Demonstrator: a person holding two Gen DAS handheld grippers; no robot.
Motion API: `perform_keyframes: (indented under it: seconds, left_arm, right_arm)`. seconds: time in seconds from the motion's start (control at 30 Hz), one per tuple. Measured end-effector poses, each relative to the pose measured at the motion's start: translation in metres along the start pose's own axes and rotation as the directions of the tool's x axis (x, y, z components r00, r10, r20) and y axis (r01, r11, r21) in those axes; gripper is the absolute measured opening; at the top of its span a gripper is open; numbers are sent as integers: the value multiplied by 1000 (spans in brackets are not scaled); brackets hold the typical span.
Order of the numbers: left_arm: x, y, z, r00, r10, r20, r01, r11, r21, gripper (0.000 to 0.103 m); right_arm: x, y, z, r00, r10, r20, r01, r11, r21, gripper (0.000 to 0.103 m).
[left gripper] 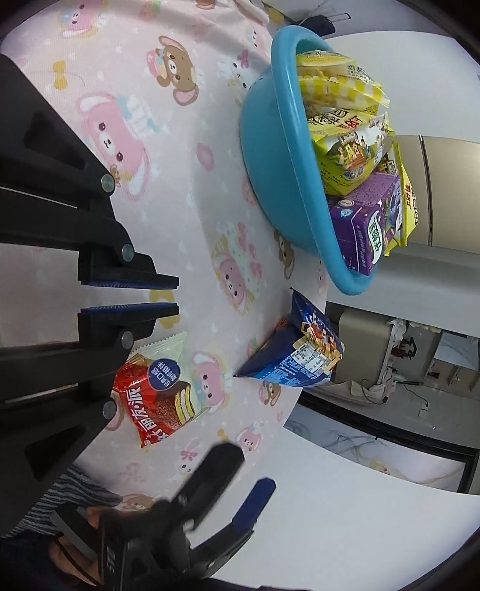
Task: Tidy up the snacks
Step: 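Move both open tools toward the red wafer pack on the tablecloth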
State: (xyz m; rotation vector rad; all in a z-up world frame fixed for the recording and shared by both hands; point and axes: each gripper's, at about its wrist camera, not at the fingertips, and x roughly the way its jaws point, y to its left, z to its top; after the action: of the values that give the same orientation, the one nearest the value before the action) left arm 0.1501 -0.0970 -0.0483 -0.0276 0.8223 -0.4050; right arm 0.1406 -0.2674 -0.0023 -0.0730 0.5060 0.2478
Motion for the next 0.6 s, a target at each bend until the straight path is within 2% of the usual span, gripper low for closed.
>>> perform_keyframes:
  seconds: [0.13,0.23,0.33,0.53,0.6]
  left_arm:
    - [1,-4,0,1000,6,-2,-6,1000,24,8]
    - [4,-6,-1,1000,25,-16,-25,999,34,8]
    - [2,-8,-1,999,38,1,-38,998,46,8]
    - [5,-14,-2,994,110,-2,-109,991,80,8]
    - [6,-13,-2,994,109,-4,-108,991,80,8]
  right_arm:
    - [6,-7,-3,999,6,-35,-5,999,36,103]
    - [5,-17,-4,999,23,-32,-20,996,84,103]
    - [9,-22,-5,998,35,-55,-29,993,114,103]
    - [11,-24,-5,997,46,-69,-36,990,137,103]
    - [10,-23,-5,997,45,-65,-36,991,131,103]
